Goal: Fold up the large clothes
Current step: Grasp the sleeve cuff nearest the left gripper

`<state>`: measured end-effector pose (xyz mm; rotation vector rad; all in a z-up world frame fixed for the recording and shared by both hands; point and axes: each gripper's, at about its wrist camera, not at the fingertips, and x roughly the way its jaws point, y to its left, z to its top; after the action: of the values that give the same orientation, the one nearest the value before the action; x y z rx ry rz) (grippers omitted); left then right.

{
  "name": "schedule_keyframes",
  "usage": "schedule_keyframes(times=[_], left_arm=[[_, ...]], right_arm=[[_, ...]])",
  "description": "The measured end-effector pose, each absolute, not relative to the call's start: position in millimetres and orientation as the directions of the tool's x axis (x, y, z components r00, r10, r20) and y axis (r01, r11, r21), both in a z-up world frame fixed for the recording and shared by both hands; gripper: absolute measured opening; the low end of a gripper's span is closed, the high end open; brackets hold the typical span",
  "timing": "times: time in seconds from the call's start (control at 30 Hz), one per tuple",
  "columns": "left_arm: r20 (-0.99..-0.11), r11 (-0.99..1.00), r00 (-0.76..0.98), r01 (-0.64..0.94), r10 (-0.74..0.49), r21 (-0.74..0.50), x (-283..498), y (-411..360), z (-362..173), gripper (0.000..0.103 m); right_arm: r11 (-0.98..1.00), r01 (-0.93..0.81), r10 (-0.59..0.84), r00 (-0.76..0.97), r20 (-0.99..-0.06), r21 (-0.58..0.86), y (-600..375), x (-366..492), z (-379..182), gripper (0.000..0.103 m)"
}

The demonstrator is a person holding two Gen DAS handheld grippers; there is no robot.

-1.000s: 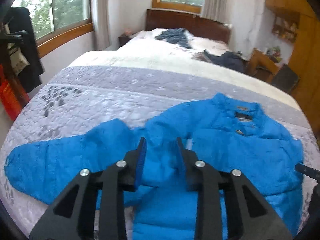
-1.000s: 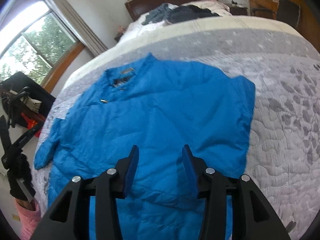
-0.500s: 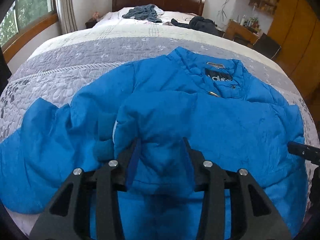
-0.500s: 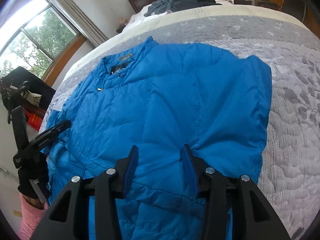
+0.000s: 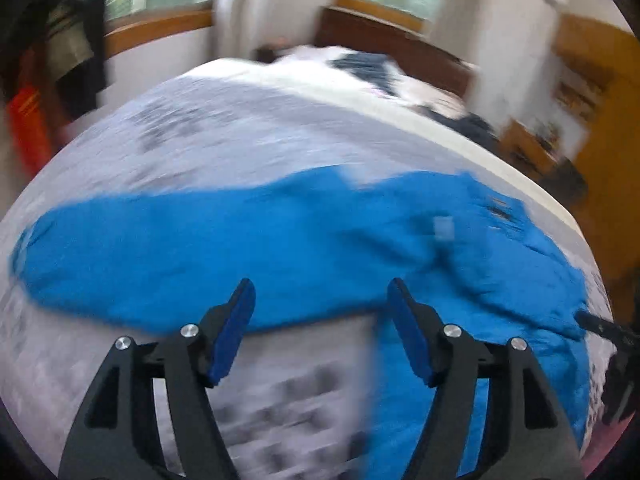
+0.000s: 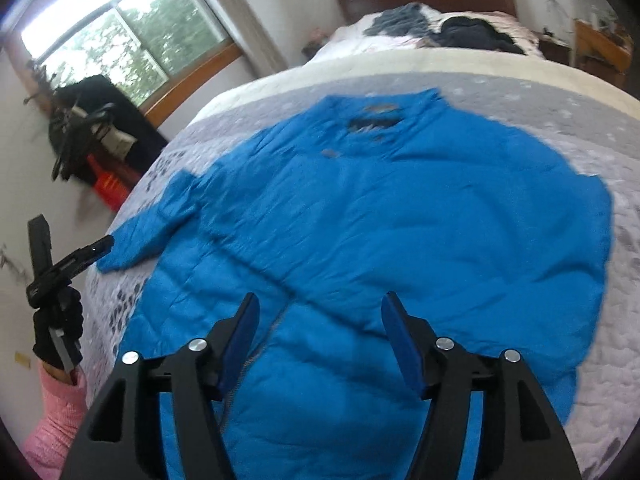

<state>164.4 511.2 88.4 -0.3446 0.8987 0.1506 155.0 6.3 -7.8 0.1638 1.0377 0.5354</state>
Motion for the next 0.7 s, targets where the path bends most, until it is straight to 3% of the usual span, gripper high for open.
schedule_keyframes(times=[0.23,0.43,0.57,0.67,0.7], left_arm=[[-0.806,0.765,0.591,-0.524,0.011,-0.374,122.4,617.5,46.2,0.067],[-0.733,0.629,0.679,-0.552,-0.043,-0.547,131.6,667.9,29.2,0.067],[-0.706,0.583,0.707,-0.556,-0.043,-0.593,144.5,690.0,28.1,0.066],[-0.703,0.569,0.711,-0.576,-0.006,-0.587,155.0,702.7,23.4,0.054],[-0.704,0.565,0.710,-0.583,0.005,-0.584,154.6,703.0,22.7,0.044]], right_arm=[[0.881,-0.329,0.459,0.428,-0.779,0.338,8.6,155.6,-15.6,0.064],[0.910,-0.255,0.412,0.456,-0.789,0.328,-13.0,168.8,-26.0,0.064],[0.913,-0.234,0.406,0.447,-0.797,0.334,-19.5,176.4,-36.2,0.064],[0.913,-0.235,0.406,0.446,-0.797,0.333,-20.8,178.1,-39.3,0.064],[0.913,-0.237,0.405,0.447,-0.797,0.331,-21.1,178.3,-39.7,0.064]])
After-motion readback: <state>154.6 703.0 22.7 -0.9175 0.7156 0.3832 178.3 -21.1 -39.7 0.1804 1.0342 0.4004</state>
